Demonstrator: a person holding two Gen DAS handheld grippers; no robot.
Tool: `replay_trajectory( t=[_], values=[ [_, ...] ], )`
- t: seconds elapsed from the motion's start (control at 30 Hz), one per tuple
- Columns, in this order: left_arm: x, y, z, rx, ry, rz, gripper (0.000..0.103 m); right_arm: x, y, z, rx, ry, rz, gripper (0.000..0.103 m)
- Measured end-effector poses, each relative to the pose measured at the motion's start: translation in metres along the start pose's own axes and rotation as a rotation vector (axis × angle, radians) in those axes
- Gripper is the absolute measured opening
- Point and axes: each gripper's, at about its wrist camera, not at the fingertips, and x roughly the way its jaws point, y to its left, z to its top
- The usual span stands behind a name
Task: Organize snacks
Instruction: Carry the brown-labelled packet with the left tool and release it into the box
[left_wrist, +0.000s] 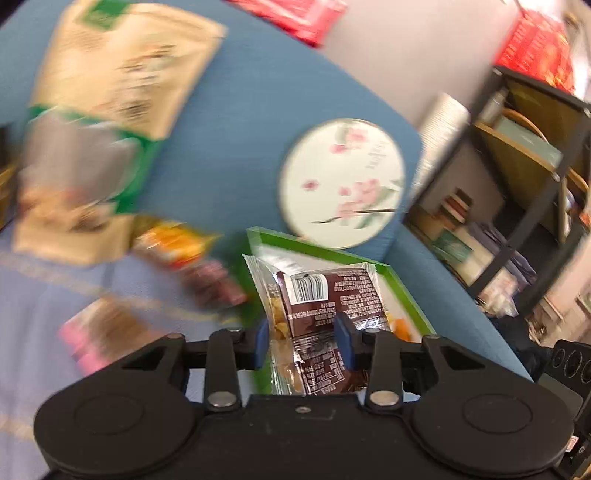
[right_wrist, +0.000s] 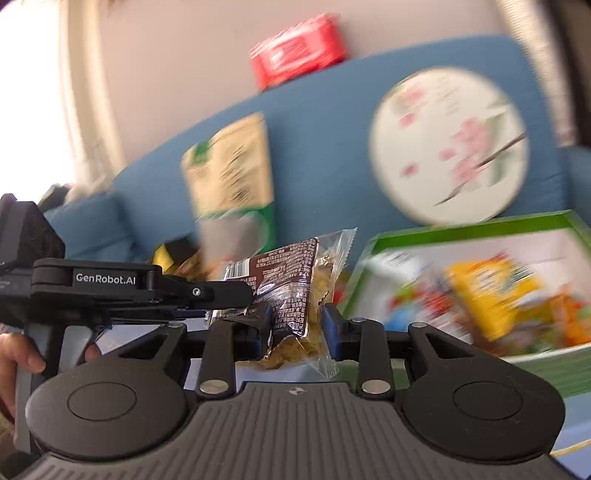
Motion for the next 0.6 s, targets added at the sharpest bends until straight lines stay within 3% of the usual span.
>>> replay_trajectory(
  t=[0.17, 0.3, 0.53, 0.57, 0.6],
  values=[
    [0.055, -0.037, 0.01, 0.044, 0.034, -0.07, 0.037, -0.014, -0.044, 0.009, 0.082, -0.08, -0.141, 0.054],
    [0.104, -0.056, 0.011, 0.037, 0.082, -0.106, 0.037, -0.017, -0.078, 0.013, 0.145, -0.089, -0.246, 0.054],
    [0.15, -0.075, 0.021, 0.049, 0.121, -0.131, 0.039, -0.013, -0.098, 0.017, 0.149, -0.133, -0.366, 0.054],
    [0.154, -0.075, 0.022, 0.055, 0.132, -0.132, 0.048, -0.013, -0.099, 0.016, 0.149, -0.139, -0.383, 0.056],
    [0.158, -0.075, 0.021, 0.064, 0.143, -0.124, 0.064, -0.01, -0.101, 0.014, 0.146, -0.14, -0.413, 0.061]
  ],
)
